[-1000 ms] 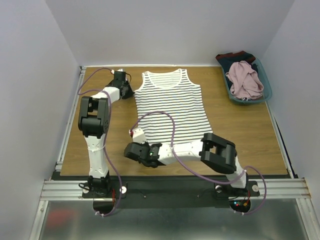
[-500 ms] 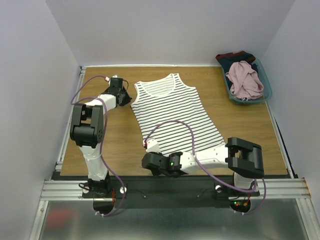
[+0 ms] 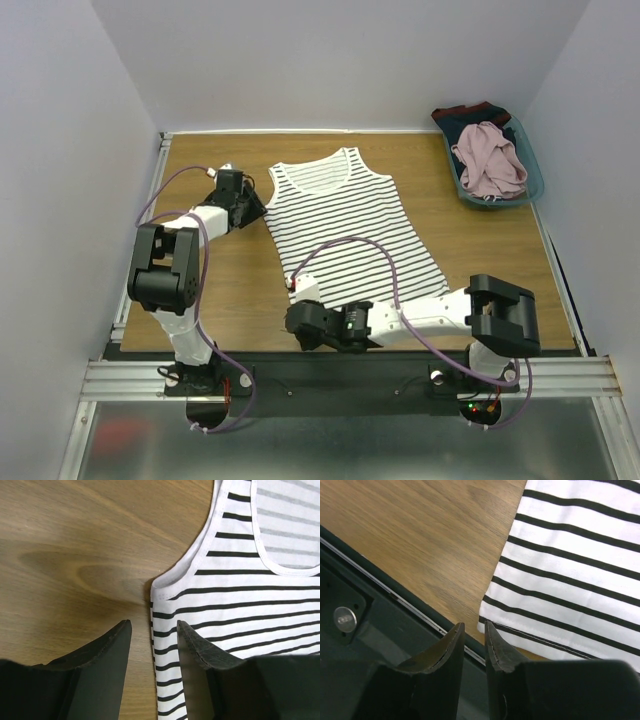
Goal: Fold and stack the tank tops
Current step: Flatten the tank top out
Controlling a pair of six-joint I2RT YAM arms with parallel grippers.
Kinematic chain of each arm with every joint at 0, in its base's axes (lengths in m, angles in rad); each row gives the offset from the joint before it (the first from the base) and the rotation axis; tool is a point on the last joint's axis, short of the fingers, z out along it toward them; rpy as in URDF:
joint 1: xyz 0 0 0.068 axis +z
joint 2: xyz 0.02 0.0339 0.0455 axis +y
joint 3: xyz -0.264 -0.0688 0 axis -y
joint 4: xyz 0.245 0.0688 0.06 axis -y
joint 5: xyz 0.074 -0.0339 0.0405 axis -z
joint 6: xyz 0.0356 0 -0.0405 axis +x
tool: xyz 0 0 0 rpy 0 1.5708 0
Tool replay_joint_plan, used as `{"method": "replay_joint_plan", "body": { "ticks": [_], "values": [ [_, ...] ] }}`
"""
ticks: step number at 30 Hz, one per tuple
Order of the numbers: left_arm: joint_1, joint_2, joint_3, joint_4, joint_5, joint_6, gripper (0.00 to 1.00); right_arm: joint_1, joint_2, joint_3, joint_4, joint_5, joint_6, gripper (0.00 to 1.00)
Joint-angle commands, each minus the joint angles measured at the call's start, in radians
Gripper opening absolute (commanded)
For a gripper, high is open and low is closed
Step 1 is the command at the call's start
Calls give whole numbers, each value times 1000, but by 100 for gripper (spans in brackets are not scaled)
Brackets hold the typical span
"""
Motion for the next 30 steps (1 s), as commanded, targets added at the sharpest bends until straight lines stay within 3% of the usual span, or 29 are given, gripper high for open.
{"method": "replay_joint_plan", "body": {
  "ticks": [1, 8, 20, 30],
  "values": [
    [-18, -15, -16, 67, 13, -14, 52, 7, -45, 26, 23, 18, 13, 29],
    [-22, 66, 42, 47, -7, -18, 45, 18, -2, 107, -37, 47, 9, 29],
    [-26, 117, 80, 26, -22, -17, 15, 50, 127, 210, -172, 147, 30, 29],
    [-26, 122, 97, 15, -24, -11, 0, 84, 136, 251, -228, 209, 36, 29]
  ]
}}
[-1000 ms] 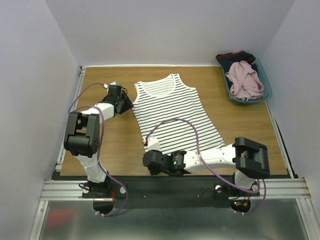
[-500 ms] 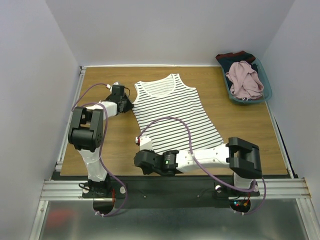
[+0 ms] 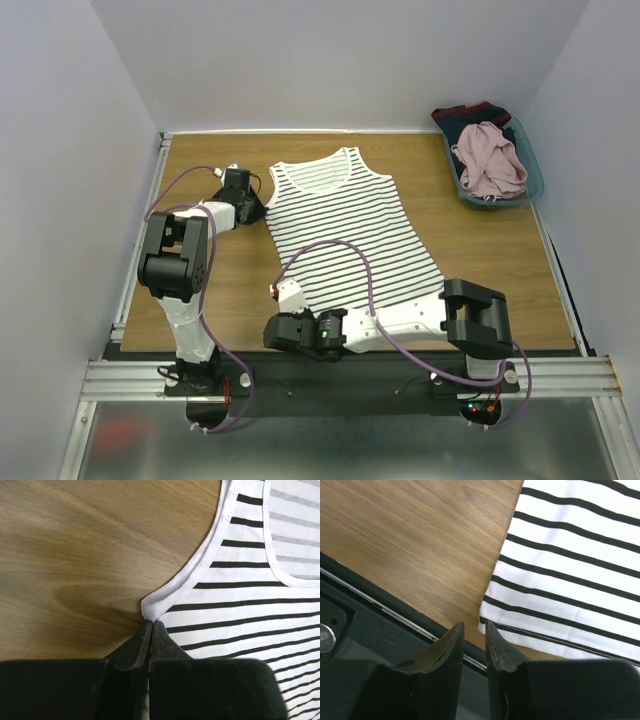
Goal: Fold and stack the tank tops
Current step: Flatten the tank top out, then fold the tank top
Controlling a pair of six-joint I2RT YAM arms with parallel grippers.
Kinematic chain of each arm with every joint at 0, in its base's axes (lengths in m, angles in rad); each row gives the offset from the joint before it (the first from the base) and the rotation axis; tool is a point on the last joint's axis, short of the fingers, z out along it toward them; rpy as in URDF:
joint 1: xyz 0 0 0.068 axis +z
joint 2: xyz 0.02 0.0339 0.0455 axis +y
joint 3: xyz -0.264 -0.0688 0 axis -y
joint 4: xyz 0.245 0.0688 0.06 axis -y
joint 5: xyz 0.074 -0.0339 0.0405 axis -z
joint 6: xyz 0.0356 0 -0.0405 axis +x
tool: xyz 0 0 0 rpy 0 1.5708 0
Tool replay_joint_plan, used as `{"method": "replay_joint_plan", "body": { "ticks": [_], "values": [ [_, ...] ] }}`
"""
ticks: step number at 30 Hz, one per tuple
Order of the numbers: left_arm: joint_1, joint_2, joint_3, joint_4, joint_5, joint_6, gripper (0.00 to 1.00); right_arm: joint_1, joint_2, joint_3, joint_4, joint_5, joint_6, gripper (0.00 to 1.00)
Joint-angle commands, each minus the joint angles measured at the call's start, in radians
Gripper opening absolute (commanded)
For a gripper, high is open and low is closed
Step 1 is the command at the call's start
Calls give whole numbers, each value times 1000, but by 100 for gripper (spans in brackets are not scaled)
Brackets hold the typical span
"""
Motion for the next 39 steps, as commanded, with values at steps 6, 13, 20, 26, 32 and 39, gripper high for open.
{"method": "replay_joint_plan", "body": {
  "ticks": [6, 13, 20, 26, 32, 39],
  "values": [
    [-3, 7, 50, -30, -17, 12, 0, 23, 35, 71, -28, 69, 18, 29],
    [-3, 9, 51, -27, -11, 13, 0, 23, 90, 97, -39, 83, 15, 30],
    [-3, 7, 59, -30, -9, 16, 0, 23, 142, 117, -47, 67, 18, 27],
    [-3, 4, 80, -46, -20, 27, 0, 23, 130, 120, -50, 64, 23, 10],
    [3, -10, 109, -79, -43, 35, 0, 23, 90, 137, -47, 29, 8, 0],
    [15, -28, 145, -148, -109, 42, 0, 23, -14, 94, -14, -6, 11, 0]
  ]
}}
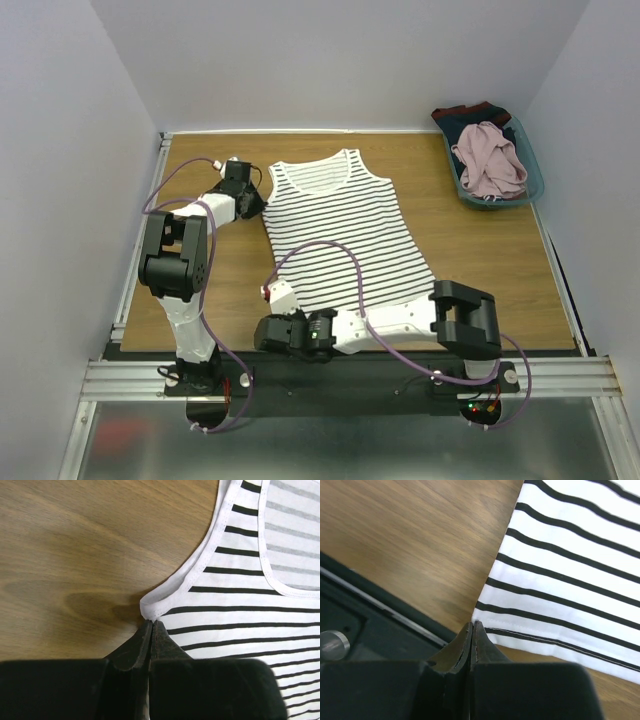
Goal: Fold and stack the tank tops
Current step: Fold the tank top
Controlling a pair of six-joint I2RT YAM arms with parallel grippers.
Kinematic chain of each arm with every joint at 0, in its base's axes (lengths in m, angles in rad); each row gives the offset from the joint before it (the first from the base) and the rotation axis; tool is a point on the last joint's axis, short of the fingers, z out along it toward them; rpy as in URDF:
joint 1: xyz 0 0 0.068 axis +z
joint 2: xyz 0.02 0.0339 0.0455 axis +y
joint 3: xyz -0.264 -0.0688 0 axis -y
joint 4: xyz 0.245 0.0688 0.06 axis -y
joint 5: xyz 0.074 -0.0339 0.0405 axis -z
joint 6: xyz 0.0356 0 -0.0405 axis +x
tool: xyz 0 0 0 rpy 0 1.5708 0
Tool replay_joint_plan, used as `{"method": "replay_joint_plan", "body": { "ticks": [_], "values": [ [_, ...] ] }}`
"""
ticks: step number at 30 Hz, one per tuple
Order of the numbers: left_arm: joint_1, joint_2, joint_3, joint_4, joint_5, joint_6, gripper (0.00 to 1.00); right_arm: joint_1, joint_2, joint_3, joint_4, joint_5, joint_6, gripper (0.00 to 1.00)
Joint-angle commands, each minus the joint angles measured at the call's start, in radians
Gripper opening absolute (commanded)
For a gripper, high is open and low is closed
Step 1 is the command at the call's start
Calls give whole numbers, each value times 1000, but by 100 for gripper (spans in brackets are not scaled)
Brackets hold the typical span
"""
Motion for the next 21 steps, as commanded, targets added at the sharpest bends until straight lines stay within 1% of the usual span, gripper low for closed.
{"method": "replay_joint_plan", "body": {
  "ticks": [1, 6, 13, 18, 21],
  "values": [
    [17, -35, 61, -47, -79, 20, 0, 6, -100, 2, 45, -36, 1, 0],
    [51, -49, 76, -84, -106, 27, 0, 6, -91, 47, 73, -93, -20, 0],
    [69, -64, 111, -104, -94, 47, 0, -3, -36, 100, 90, -134, -32, 0],
    [42, -69, 147, -105, -89, 53, 0, -29, -54, 74, 123, -154, -17, 0],
    [22, -54, 179, -110, -93, 48, 0, -43, -98, 16, 149, -159, 3, 0]
  ]
}}
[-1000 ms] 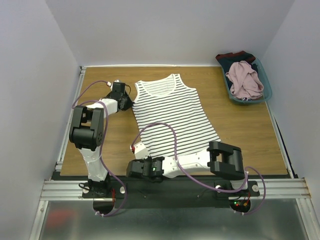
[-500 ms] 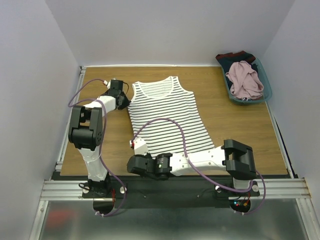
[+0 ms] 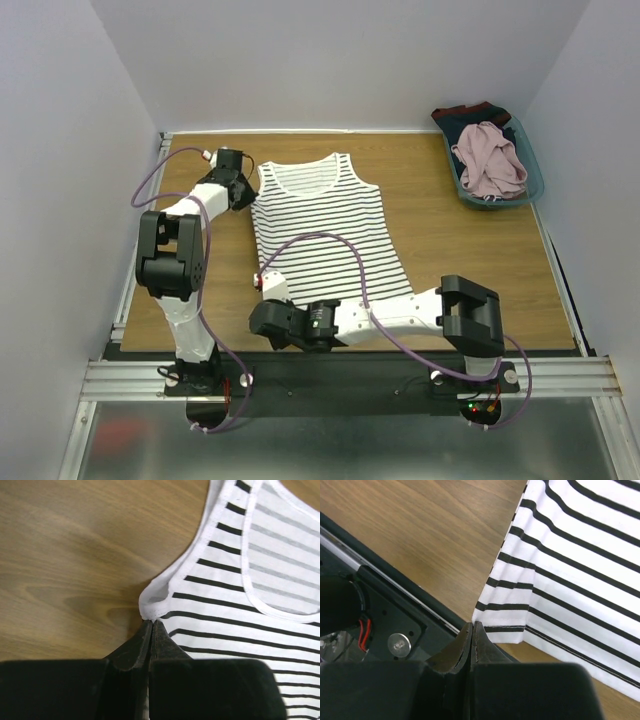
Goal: Fold and stack the tank tops
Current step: Fold the tank top
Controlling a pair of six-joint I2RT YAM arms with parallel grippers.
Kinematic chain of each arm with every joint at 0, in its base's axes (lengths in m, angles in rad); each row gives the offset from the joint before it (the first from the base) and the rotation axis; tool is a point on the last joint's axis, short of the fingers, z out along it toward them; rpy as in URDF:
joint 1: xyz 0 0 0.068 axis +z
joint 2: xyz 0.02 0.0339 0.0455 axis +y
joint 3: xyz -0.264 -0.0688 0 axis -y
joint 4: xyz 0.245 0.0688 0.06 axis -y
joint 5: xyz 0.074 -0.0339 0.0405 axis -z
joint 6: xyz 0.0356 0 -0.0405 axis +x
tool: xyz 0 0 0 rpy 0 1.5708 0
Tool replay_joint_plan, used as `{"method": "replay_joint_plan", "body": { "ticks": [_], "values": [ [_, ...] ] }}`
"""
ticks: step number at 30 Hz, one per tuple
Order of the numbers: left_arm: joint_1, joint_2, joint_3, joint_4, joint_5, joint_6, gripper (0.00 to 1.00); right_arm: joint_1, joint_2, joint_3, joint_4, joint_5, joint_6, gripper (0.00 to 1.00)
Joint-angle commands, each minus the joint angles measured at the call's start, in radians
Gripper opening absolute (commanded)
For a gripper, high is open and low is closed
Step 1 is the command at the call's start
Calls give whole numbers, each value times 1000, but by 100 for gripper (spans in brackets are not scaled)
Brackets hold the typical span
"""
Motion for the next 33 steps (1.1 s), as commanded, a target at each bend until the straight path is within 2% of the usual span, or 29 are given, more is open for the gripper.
{"method": "replay_joint_plan", "body": {
  "ticks": [1, 16, 33],
  "values": [
    [-39, -47, 90, 26, -29, 12, 0, -17, -72, -51, 61, -35, 33, 0],
    [-188, 109, 243, -5, -66, -31, 0, -80, -319, -401, 161, 0, 175, 0],
    [-256, 171, 278, -2, -87, -50, 0, -96, -415, -567, 181, 48, 260, 0]
  ]
}}
